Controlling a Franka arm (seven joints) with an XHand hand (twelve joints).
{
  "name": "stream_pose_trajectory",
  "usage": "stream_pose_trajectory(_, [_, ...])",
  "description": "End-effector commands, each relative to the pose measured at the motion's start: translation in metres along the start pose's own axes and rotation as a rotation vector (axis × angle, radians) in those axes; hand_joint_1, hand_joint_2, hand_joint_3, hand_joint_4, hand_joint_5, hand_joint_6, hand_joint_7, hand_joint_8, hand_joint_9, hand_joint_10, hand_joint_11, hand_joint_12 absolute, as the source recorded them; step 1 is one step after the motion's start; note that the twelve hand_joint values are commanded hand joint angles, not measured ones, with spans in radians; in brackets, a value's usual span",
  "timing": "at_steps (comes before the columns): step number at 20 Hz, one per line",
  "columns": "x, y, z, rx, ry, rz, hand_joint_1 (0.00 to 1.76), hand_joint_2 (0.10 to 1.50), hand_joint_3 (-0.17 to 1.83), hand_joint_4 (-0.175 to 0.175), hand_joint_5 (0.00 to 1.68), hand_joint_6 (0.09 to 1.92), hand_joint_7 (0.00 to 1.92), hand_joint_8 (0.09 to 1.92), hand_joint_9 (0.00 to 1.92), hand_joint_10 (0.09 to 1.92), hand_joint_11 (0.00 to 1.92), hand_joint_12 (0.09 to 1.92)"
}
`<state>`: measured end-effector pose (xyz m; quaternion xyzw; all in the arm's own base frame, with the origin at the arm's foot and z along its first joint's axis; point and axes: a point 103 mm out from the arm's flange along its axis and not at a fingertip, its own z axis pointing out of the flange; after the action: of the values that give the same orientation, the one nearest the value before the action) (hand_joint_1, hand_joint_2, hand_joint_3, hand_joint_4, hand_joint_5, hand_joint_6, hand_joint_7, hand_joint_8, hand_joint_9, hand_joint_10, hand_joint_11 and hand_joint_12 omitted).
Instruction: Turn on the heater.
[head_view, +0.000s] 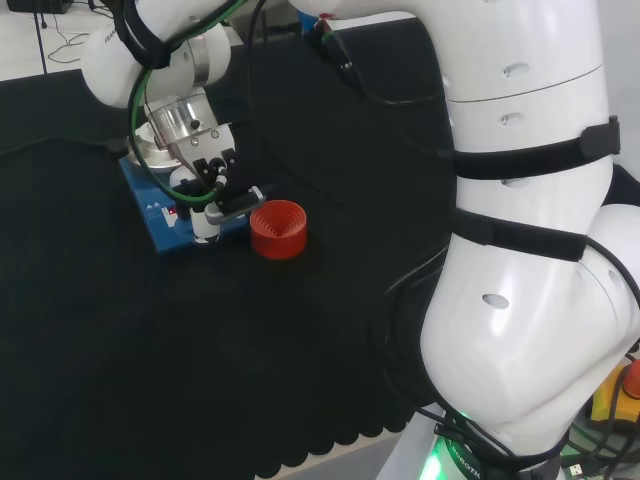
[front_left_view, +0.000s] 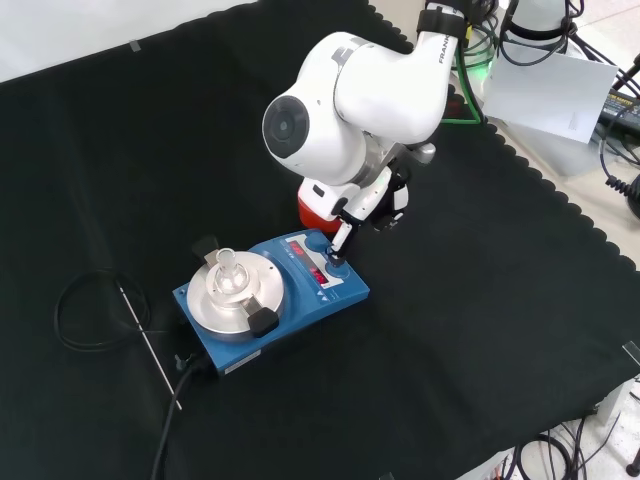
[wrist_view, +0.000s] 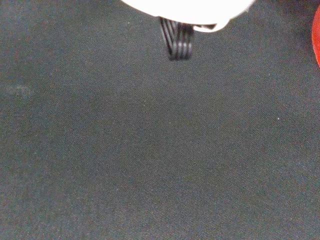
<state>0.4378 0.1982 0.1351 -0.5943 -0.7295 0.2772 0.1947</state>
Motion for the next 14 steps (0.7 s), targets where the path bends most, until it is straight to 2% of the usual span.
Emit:
stream_pose_trajectory(1, [-0.001,0.0028,0.0027,0.0,0.005,0.0,1.42,0.69,1.01,-0.051,0.31,0.49,1.62,1.55,1.72,1.53,1.43,1.32])
stream_pose_trajectory(14, [-0.0092,0.0071,0.0119,0.015,0.013,-0.003,1.42,0.69,1.01,-0.051,0.31,0.5,1.61,1.55,1.72,1.52,1.43,1.32])
